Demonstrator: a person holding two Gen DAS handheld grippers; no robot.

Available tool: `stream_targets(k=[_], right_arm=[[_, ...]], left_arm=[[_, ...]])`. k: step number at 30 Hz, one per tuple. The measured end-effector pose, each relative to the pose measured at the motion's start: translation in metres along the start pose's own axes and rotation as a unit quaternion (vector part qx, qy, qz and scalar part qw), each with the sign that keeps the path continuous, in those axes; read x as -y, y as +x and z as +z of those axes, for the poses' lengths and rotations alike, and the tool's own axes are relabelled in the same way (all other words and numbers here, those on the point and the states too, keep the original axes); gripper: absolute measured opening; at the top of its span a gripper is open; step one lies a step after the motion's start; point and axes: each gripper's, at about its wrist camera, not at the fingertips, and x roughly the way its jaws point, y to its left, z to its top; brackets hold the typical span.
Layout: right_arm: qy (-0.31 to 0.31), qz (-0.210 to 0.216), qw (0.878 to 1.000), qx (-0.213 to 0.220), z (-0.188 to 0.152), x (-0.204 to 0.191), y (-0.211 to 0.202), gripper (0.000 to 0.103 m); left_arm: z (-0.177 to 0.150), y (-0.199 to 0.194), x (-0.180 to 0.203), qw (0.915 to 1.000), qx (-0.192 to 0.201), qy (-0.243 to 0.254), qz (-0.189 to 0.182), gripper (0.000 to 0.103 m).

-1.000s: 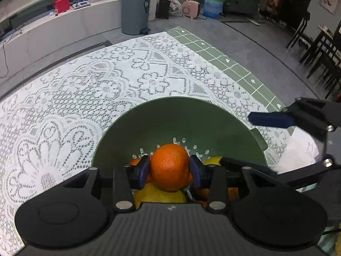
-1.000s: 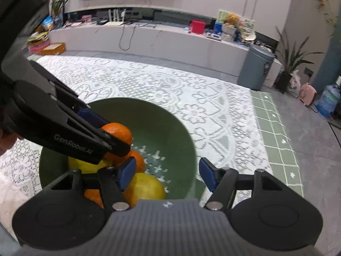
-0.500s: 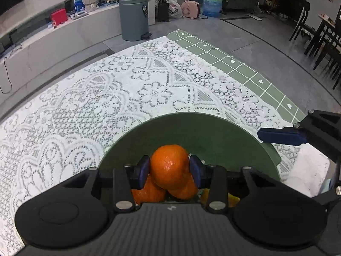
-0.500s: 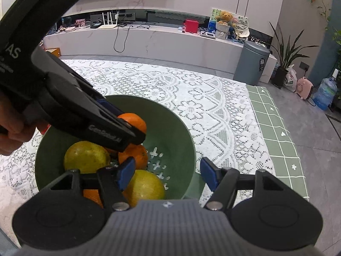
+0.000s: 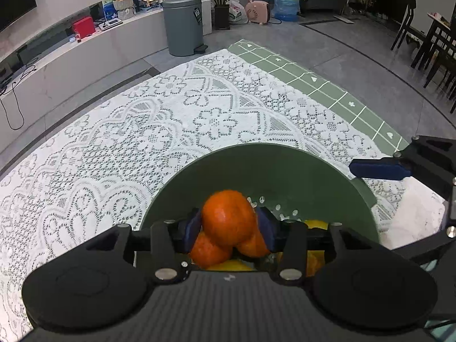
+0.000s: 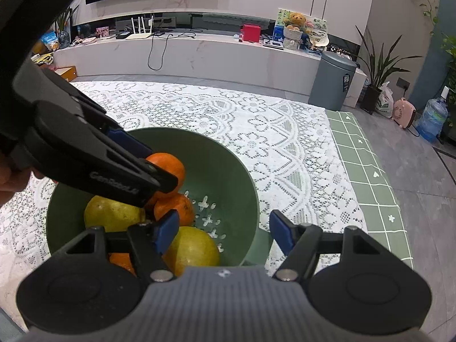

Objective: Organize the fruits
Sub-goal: 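Lift both tools out of the colander toward the red tomatoes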

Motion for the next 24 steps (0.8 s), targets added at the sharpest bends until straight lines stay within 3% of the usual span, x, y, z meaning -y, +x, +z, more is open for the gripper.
stream_targets(k=[13, 24], right_arm=[[0.022, 0.0, 1.0, 0.003, -0.002, -0.014, -0.024, 0.075], [0.068, 0.007, 0.997, 0.031, -0.006, -0.046, -0.053, 0.076]], left_arm=[[-0.012, -0.058, -0.004, 0.9982, 0.055, -0.024, -0.002, 0.058], [-0.05, -0.111, -0.011, 0.9932, 0.102, -0.039, 0.039, 0.058]])
